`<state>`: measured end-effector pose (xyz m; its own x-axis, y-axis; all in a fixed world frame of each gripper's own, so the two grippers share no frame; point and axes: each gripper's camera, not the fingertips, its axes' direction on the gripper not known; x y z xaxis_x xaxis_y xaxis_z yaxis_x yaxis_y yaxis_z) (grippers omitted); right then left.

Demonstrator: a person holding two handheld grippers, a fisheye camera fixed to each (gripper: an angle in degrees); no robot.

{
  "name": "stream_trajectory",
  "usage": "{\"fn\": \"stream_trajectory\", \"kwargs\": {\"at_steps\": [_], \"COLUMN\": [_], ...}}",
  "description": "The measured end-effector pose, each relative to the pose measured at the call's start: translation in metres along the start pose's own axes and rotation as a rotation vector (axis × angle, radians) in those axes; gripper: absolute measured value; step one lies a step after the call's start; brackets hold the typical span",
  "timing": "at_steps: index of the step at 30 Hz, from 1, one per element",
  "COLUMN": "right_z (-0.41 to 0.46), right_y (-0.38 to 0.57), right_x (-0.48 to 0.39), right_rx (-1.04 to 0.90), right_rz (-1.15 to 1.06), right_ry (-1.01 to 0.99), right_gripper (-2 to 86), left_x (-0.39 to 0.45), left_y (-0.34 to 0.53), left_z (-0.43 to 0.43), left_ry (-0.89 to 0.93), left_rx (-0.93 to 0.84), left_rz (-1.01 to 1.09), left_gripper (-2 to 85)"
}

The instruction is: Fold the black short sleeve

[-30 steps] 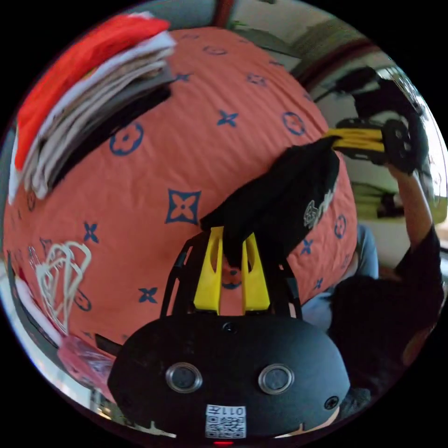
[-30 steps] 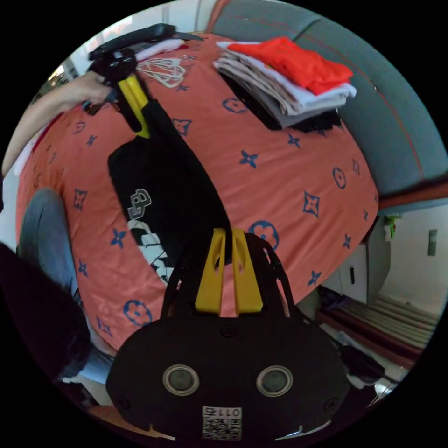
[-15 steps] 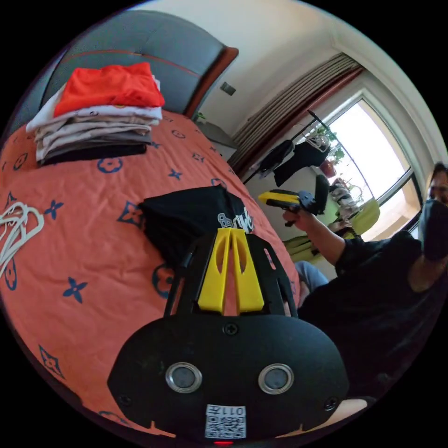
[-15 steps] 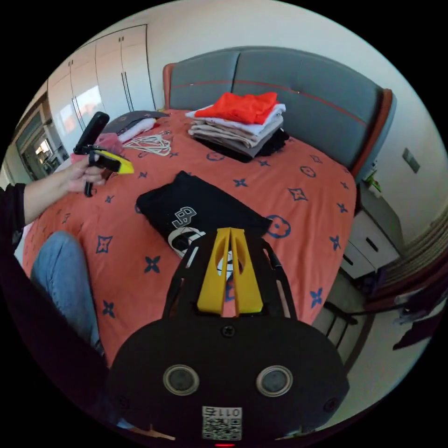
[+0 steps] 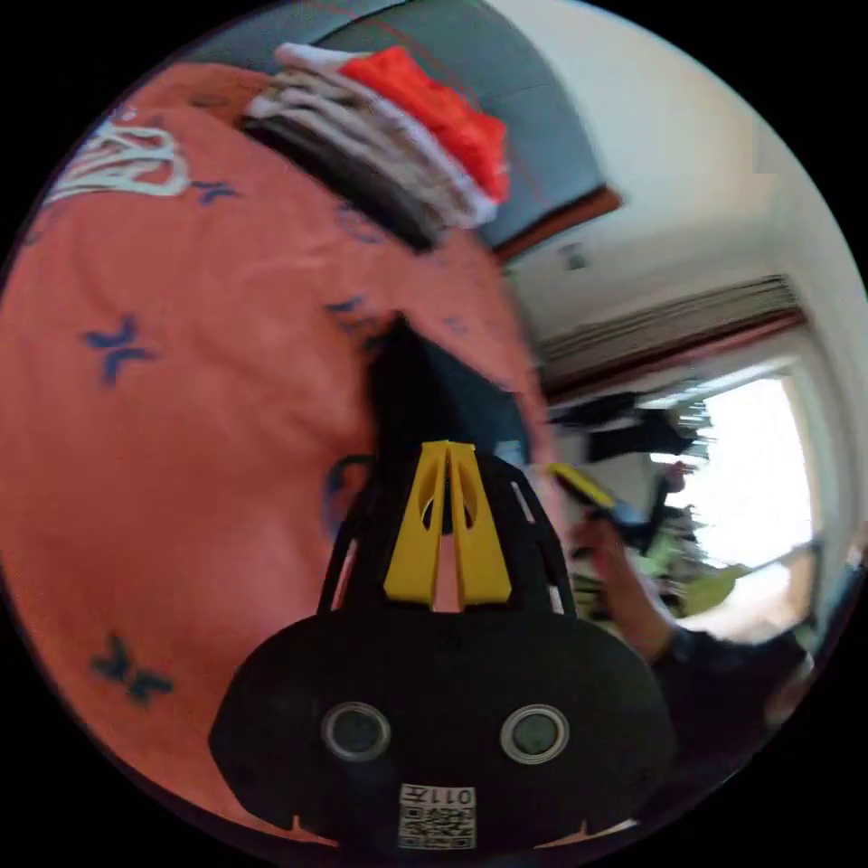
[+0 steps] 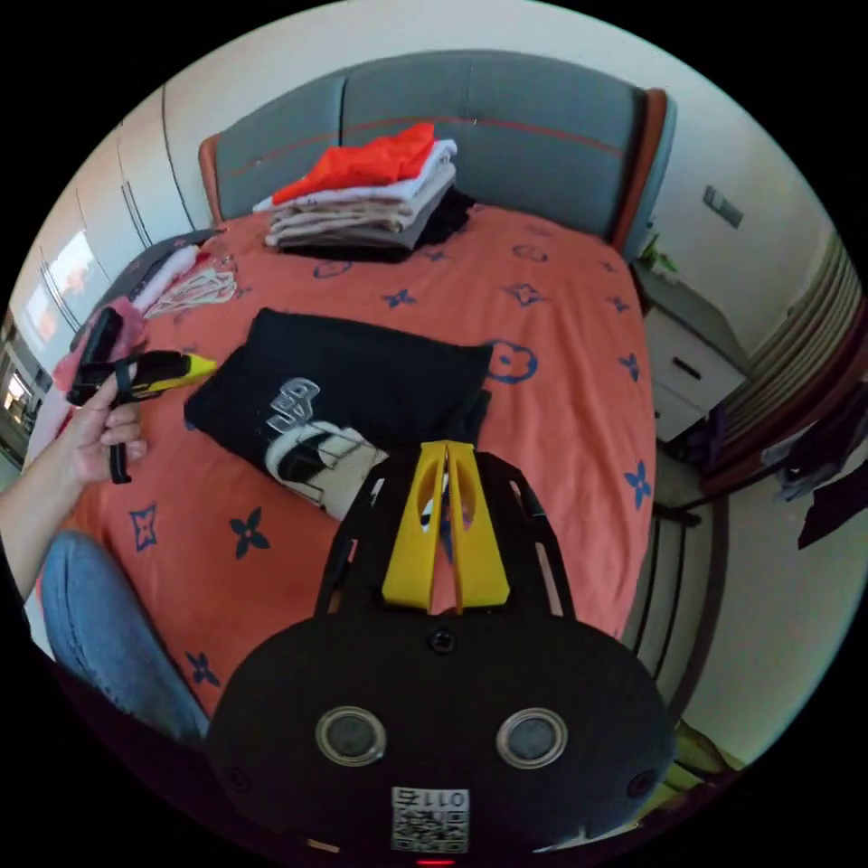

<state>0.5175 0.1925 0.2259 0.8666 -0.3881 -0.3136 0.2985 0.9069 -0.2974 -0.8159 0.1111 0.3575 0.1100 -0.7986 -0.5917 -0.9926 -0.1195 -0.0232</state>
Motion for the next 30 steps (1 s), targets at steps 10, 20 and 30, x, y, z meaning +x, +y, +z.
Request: {"fn": "stream_trajectory", "kwargs": {"at_steps": [10, 20, 30], "right_z": [-0.048, -0.016, -0.008], "right_y": [0.032, 0.004, -0.058], "right_x": [-0.063, -0.19, -0.221], "right_rx": [0.061, 0.021, 0.036], "right_rz": [-0.193, -0.733, -0.914], "right_ry": [-0.021, 0.52, 0.588], "right_gripper": [13.9, 13.4, 10.9], "left_x": [0.097, 0.263, 0.323], "left_y": [0.037, 0.117, 0.125], "left_z": [-0.01, 0.111, 0.14], "left_ry": [-0.111, -1.197, -1.293], "left_rx": [-0.019, -0.273, -0.273], "left_rz": [0.247, 1.268, 1.468], "left_gripper": [9.2, 15.5, 14.8]}}
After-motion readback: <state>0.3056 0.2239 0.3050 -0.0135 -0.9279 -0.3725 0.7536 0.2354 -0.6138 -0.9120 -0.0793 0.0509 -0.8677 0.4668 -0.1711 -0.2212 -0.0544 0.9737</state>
